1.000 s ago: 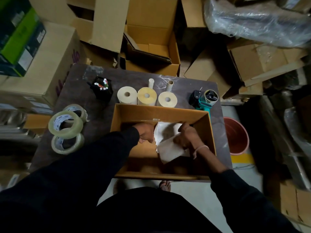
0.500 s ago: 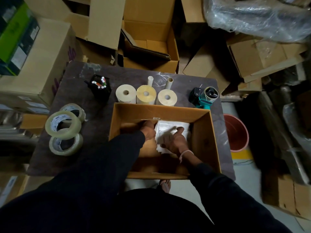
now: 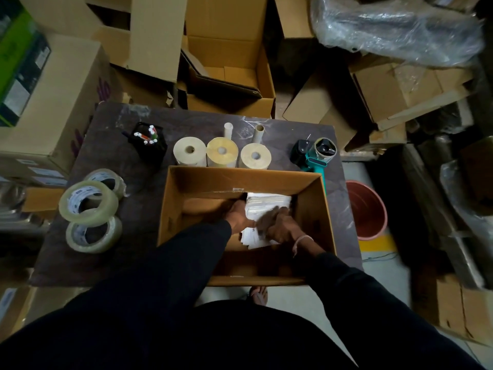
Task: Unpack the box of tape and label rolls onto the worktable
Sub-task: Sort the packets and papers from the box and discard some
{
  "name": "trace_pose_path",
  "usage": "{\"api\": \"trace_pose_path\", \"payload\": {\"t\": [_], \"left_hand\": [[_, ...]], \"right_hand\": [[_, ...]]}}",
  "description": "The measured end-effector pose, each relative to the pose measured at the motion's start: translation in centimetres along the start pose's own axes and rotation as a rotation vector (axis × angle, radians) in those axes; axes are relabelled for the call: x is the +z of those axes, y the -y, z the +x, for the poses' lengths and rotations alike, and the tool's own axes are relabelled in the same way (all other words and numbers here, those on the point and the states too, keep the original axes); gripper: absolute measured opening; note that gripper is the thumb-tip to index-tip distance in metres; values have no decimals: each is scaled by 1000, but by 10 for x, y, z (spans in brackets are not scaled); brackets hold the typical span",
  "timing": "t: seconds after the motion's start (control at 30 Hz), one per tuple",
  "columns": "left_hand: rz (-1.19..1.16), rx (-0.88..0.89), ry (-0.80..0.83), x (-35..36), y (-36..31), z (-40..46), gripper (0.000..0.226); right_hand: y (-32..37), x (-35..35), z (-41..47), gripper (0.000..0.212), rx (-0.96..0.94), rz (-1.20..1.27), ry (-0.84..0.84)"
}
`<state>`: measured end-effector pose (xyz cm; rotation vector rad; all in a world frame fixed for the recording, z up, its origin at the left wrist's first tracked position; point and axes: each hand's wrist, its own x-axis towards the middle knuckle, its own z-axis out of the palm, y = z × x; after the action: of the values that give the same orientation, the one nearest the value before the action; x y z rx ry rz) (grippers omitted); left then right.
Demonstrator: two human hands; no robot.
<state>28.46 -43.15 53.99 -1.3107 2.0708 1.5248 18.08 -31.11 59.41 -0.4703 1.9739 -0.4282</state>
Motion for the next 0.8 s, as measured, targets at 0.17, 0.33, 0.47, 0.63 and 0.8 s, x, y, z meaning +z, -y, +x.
{"api": "trace_pose_path", "payload": {"t": [0.17,0.33,0.47,0.63,0.8], "left_hand": [[340,58,109,-36,-6,-23,68],[537,179,200,-83,-24,-69,46],[537,270,124,-115,-29,-98,54],[467,378,56,-154,-43,-121,34],[70,473,-86,-188,-42,-130,27]], "right_hand": [[20,4,-13,66,-156,-527,-305],[23,9,-32,100,-440,-653,-532],[36,6,-44,68,-530,-199,-237],[53,-1,-65,37,-563,131,-16],[88,-6,-85,34,-576,396,134]]}}
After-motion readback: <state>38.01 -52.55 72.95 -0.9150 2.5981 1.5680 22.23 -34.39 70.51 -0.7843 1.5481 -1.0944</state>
